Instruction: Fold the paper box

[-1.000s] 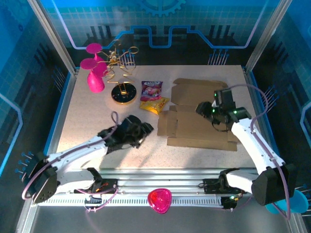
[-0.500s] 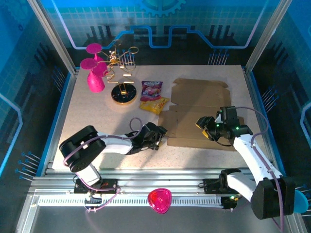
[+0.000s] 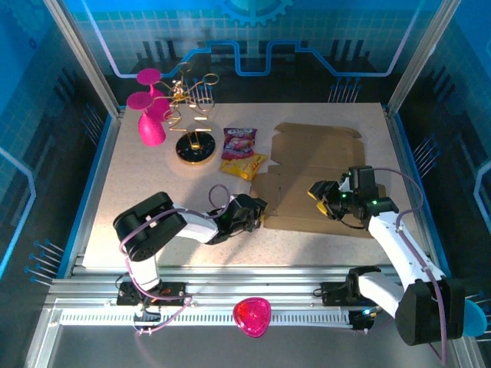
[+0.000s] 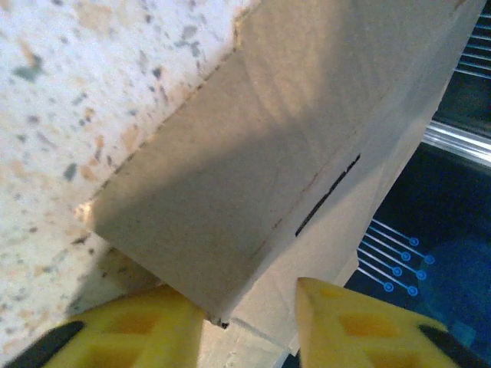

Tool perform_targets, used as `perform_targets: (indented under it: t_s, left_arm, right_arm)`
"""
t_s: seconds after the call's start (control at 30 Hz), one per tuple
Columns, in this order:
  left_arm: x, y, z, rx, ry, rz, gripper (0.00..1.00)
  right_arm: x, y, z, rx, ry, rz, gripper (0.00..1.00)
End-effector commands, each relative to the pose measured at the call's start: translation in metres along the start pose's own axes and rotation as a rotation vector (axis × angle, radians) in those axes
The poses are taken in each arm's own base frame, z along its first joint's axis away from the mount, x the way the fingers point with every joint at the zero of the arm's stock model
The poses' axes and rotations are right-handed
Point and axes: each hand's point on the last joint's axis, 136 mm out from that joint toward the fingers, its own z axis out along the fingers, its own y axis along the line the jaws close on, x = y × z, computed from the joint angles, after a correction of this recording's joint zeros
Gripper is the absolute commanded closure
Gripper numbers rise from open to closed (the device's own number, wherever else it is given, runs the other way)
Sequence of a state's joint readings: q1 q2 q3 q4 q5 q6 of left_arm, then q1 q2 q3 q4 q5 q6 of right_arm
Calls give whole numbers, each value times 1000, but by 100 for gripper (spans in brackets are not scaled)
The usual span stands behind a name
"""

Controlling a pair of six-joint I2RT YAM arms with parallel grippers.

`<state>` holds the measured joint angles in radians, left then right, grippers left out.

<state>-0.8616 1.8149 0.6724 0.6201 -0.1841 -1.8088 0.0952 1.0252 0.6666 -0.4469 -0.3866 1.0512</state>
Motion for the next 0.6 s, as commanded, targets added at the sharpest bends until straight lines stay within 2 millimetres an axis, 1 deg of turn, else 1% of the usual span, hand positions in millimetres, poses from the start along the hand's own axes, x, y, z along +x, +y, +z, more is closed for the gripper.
perform_targets:
  t_s: [0.0,0.07,0.1,0.2,0.27,0.33,0.37,0.43,0.5,0.57]
  left_arm:
    - [-5,-8,3,43,-35,1,78]
    - [-5,-10,3,49,-34,5,94]
    - [-4,-13,2,56,-30,9,100]
    - [2,-28,-3,72,-21,28,100]
    - [8,-48,-11,97,-15,51,100]
    - [15,-69,-17,132,-6,61,100]
    - [17,-79,-20,151,-4,61,100]
    - [22,-95,-24,176,5,56,100]
    - [26,-105,-26,192,16,51,100]
    - [30,-115,-28,211,25,42,100]
  right_arm:
    - [4,0,2,-7,20,15,42]
    - [4,-1,1,0,19,13,43]
    - [4,-3,0,6,18,14,43]
    - [3,-7,-9,57,-8,9,44]
    - [3,-15,-21,120,-45,35,41]
    - [6,-24,-35,168,-87,100,37]
    - [8,-26,-41,160,-107,140,34]
    - [13,-25,-44,94,-139,220,30]
    - [18,-27,-43,30,-165,312,27]
    - [18,-29,-35,-47,-192,382,25]
